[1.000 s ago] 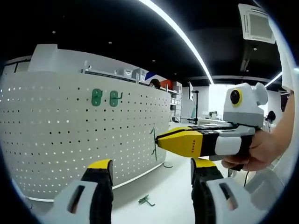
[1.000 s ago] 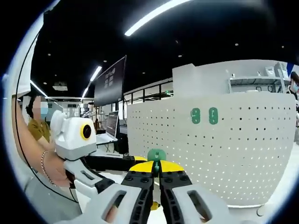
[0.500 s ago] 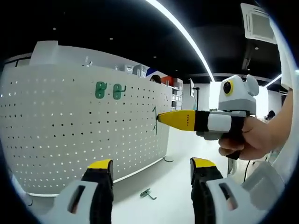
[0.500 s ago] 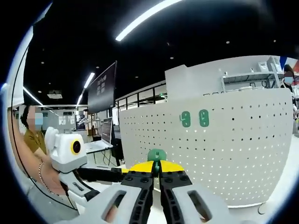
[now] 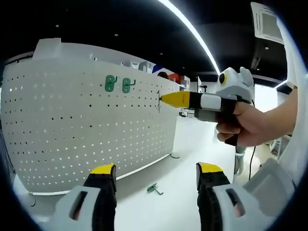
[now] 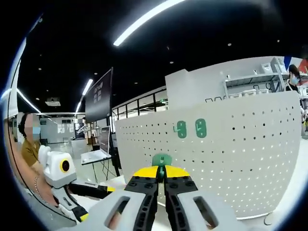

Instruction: Insert the hook assembly into the mounting plate slot until the hook locks in place.

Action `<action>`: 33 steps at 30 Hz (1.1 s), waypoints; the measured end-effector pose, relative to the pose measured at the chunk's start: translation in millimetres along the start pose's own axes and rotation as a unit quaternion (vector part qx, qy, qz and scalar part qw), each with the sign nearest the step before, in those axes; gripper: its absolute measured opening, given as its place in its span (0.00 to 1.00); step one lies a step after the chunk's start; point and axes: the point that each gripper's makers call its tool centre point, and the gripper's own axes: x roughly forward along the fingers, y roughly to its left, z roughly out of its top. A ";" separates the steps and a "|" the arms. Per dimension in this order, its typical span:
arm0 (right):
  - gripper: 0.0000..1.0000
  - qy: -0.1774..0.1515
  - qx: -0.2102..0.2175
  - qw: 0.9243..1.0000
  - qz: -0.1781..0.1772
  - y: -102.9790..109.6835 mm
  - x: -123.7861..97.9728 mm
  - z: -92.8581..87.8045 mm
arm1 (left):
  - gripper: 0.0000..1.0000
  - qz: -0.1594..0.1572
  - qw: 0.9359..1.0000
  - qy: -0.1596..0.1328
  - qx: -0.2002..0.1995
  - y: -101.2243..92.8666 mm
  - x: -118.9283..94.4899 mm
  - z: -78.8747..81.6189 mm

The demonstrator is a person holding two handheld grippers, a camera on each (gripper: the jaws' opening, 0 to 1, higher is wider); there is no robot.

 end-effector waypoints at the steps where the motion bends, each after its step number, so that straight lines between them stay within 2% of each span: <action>1: 0.00 -0.001 -0.001 1.000 -0.001 -1.0 0.6 1.1 | 0.70 0.000 1.000 0.000 0.002 0.2 -1.4 -1.1; 17: 0.00 -0.011 -0.003 0.999 -0.030 -32.4 8.2 14.3 | 0.69 0.009 0.999 0.030 0.004 8.3 -22.5 -30.3; 33: 0.00 -0.008 -0.012 0.998 -0.059 -59.5 18.0 22.5 | 0.68 0.015 0.999 0.041 -0.002 12.8 -35.1 -42.2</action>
